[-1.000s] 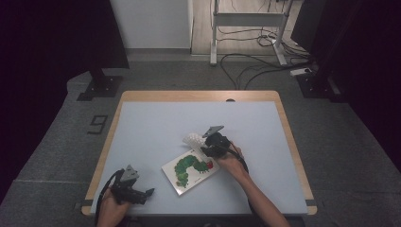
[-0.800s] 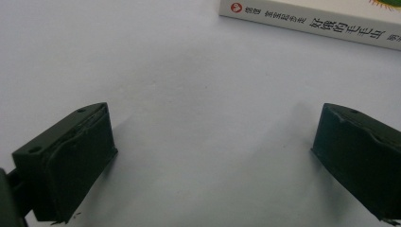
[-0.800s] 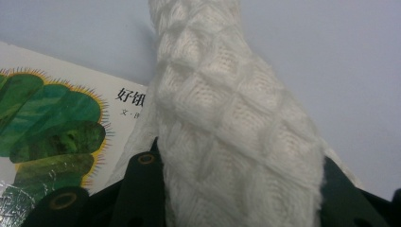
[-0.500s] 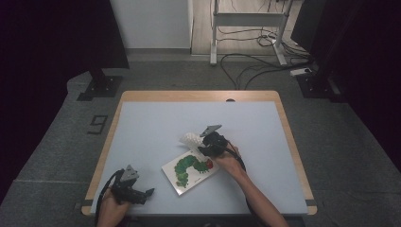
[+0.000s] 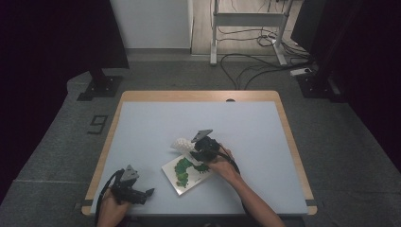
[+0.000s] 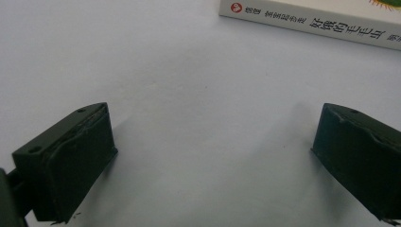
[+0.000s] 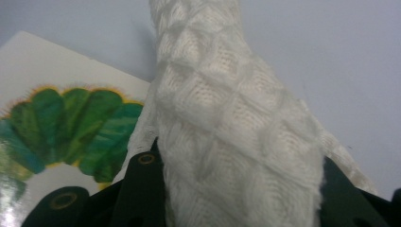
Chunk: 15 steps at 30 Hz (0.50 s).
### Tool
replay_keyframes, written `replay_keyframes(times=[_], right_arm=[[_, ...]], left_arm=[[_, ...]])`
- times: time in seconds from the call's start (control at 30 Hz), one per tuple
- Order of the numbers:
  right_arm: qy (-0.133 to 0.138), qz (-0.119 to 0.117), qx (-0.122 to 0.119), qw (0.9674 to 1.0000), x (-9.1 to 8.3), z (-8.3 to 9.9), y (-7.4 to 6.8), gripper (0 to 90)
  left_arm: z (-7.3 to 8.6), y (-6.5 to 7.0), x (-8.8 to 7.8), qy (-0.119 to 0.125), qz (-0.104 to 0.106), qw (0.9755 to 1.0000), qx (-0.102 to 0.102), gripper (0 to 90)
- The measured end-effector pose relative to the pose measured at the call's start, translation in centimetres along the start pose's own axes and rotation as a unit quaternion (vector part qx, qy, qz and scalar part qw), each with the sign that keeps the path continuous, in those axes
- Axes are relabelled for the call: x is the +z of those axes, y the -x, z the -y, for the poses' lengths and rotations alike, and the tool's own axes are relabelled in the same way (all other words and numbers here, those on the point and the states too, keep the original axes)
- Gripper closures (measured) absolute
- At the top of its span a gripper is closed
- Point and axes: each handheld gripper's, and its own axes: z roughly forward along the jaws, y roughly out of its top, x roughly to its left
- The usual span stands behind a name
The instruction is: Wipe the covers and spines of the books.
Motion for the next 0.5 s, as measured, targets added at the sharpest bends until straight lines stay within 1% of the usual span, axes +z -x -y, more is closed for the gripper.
replay_keyframes(times=[0.07,0.1,0.23,0.3,0.5], right_arm=[[0.000,-0.004,-0.002,1.0000,0.0,-0.1,-0.2,60.5],[0.001,-0.011,-0.004,0.9999,0.2,-0.3,-0.7,60.4],[0.004,-0.022,-0.015,0.9996,0.4,-0.7,-1.6,60.4],[0.004,-0.025,-0.016,0.9996,0.5,-0.8,-1.8,60.5],[0.009,-0.043,-0.025,0.9987,0.9,-1.4,-3.3,60.4]], left_arm=[[0.0,0.0,0.0,0.000,0.000,1.0000,0.000,0.0],[0.0,0.0,0.0,0.000,0.000,1.0000,0.000,0.0],[0.0,0.0,0.0,0.000,0.000,1.0000,0.000,0.0],[0.0,0.0,0.0,0.000,0.000,1.0000,0.000,0.0],[0.0,0.0,0.0,0.001,0.000,1.0000,-0.001,0.0]])
